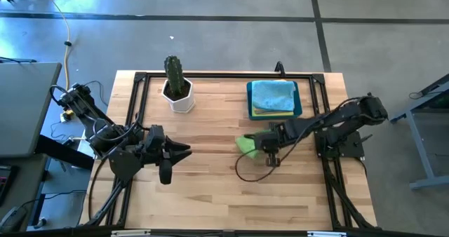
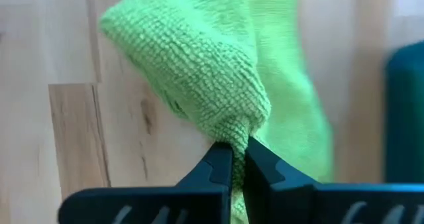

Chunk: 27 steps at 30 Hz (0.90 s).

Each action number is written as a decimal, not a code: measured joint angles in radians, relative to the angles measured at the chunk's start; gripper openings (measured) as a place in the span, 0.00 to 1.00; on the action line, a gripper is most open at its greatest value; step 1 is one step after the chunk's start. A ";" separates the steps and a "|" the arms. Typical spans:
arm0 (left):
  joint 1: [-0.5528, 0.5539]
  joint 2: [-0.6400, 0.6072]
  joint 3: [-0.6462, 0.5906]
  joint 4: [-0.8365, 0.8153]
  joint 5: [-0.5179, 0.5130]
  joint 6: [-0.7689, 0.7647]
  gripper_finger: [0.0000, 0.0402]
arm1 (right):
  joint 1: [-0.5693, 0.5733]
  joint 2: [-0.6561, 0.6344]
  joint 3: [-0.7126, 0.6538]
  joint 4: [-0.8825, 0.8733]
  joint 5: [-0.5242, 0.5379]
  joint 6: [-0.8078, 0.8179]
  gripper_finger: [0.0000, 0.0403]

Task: Fold microfiber towels
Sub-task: Put the folded green microfiber cloth into the blue bin

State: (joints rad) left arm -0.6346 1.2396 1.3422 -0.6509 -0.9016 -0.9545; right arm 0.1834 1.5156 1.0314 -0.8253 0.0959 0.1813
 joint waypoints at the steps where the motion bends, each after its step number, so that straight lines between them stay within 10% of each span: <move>1: 0.000 0.000 0.000 0.001 0.000 -0.011 0.22 | -0.018 -0.001 0.036 -0.047 -0.001 -0.014 0.00; 27: 0.100 -0.029 0.001 0.021 -0.080 0.046 0.22 | -0.627 -0.004 0.606 -0.489 0.122 -0.356 0.00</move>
State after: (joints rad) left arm -0.5349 1.2104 1.3434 -0.6300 -0.9814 -0.9080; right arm -0.4433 1.5116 1.6374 -1.3142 0.2181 -0.1750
